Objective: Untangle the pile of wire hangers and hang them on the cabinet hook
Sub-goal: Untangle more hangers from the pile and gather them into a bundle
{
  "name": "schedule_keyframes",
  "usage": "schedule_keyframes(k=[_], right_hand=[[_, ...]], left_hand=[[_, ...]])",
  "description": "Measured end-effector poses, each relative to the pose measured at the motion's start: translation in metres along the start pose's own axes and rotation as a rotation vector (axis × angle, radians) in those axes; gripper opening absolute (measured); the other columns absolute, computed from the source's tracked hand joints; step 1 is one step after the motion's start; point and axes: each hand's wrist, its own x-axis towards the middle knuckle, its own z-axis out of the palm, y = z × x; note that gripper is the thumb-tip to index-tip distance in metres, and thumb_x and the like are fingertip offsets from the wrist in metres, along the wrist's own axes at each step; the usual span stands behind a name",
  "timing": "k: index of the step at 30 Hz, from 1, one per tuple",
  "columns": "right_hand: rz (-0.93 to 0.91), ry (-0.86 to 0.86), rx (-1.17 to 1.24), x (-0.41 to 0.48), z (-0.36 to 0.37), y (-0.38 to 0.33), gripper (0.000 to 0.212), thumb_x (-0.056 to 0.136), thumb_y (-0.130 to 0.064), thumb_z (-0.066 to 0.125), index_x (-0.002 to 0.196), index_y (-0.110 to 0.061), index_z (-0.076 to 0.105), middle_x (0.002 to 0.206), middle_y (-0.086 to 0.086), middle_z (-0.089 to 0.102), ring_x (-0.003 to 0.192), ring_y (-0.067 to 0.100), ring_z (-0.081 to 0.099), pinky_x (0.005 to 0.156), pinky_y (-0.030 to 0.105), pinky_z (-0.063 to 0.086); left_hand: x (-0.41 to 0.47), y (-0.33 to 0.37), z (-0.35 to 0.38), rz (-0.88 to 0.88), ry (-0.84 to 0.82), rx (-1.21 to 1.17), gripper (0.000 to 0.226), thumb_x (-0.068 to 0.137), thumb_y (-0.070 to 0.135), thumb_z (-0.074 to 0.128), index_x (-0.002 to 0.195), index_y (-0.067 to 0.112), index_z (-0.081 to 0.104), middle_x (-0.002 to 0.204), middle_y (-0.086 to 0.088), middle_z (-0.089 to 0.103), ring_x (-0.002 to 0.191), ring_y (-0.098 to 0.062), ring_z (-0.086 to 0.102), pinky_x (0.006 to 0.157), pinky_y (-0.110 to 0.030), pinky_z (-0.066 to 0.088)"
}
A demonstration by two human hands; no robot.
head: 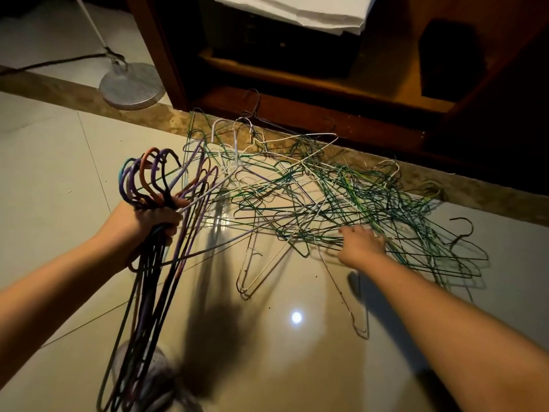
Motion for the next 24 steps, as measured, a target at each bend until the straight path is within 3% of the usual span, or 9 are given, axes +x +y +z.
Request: schedule_keyframes(k=[5, 13, 16, 18, 20, 22, 24], right_hand=[[-0.166, 0.243, 0.207, -0.006, -0.009, -0.035, 0.055, 0.079, -0.021, 0.051, 0.133, -0.026, 0.041, 0.135, 0.004, 0.046, 0.125, 0.025, 0.040, 0.107, 0.041, 0.025], [-0.257, 0.485, 0.469, -0.019, -0.051, -0.070, 0.036, 0.090, -0.025, 0.047, 0.126, -0.024, 0.048, 0.129, 0.000, 0.051, 0.121, 0.021, 0.043, 0.104, 0.037, 0.025], [-0.368, 0.560, 0.546, -0.026, -0.084, -0.078, 0.042, 0.092, -0.034, 0.048, 0.132, -0.022, 0.044, 0.135, 0.000, 0.048, 0.126, 0.020, 0.040, 0.105, 0.038, 0.027], [-0.472, 0.498, 0.556, -0.030, -0.104, -0.088, 0.050, 0.092, -0.041, 0.047, 0.138, -0.020, 0.038, 0.141, 0.001, 0.044, 0.130, 0.021, 0.037, 0.108, 0.039, 0.027], [-0.528, 0.339, 0.604, -0.035, -0.119, -0.097, 0.050, 0.093, -0.046, 0.044, 0.135, -0.020, 0.041, 0.135, 0.002, 0.049, 0.125, 0.022, 0.044, 0.105, 0.039, 0.035], [-0.525, 0.169, 0.819, -0.040, -0.127, -0.101, 0.039, 0.095, -0.043, 0.043, 0.122, -0.016, 0.053, 0.110, 0.003, 0.060, 0.105, 0.022, 0.055, 0.087, 0.033, 0.042], [-0.482, 0.113, 1.032, -0.045, -0.132, -0.095, 0.029, 0.096, -0.033, 0.044, 0.108, -0.013, 0.061, 0.084, 0.001, 0.061, 0.084, 0.020, 0.056, 0.069, 0.027, 0.041]], left_hand=[[-0.014, 0.018, 0.017, 0.024, -0.040, -0.120, 0.027, 0.064, 0.009, 0.060, 0.091, 0.009, 0.063, 0.058, 0.000, 0.050, 0.047, -0.009, 0.048, 0.043, -0.024, 0.041], [-0.022, 0.031, 0.020, 0.027, -0.024, -0.114, 0.032, 0.061, 0.008, 0.058, 0.093, 0.006, 0.061, 0.058, -0.001, 0.049, 0.045, -0.007, 0.049, 0.042, -0.021, 0.042], [-0.029, 0.038, 0.020, 0.019, -0.026, -0.093, 0.025, 0.068, -0.002, 0.062, 0.092, 0.004, 0.062, 0.057, -0.002, 0.050, 0.046, -0.010, 0.049, 0.040, -0.022, 0.042], [-0.036, 0.046, 0.024, 0.009, -0.035, -0.049, 0.021, 0.078, -0.009, 0.057, 0.094, 0.004, 0.062, 0.059, -0.006, 0.048, 0.046, -0.012, 0.048, 0.040, -0.022, 0.042], [-0.043, 0.054, 0.029, -0.001, -0.077, 0.002, 0.022, 0.075, -0.006, 0.061, 0.094, 0.004, 0.064, 0.060, -0.009, 0.048, 0.046, -0.013, 0.047, 0.041, -0.023, 0.041], [-0.050, 0.061, 0.035, 0.006, -0.118, 0.061, 0.024, 0.070, -0.004, 0.064, 0.091, 0.007, 0.066, 0.058, -0.009, 0.049, 0.048, -0.016, 0.046, 0.042, -0.025, 0.041], [-0.057, 0.068, 0.041, 0.025, -0.125, 0.138, 0.022, 0.078, -0.007, 0.061, 0.089, 0.010, 0.068, 0.055, -0.005, 0.052, 0.048, -0.014, 0.047, 0.045, -0.026, 0.042]])
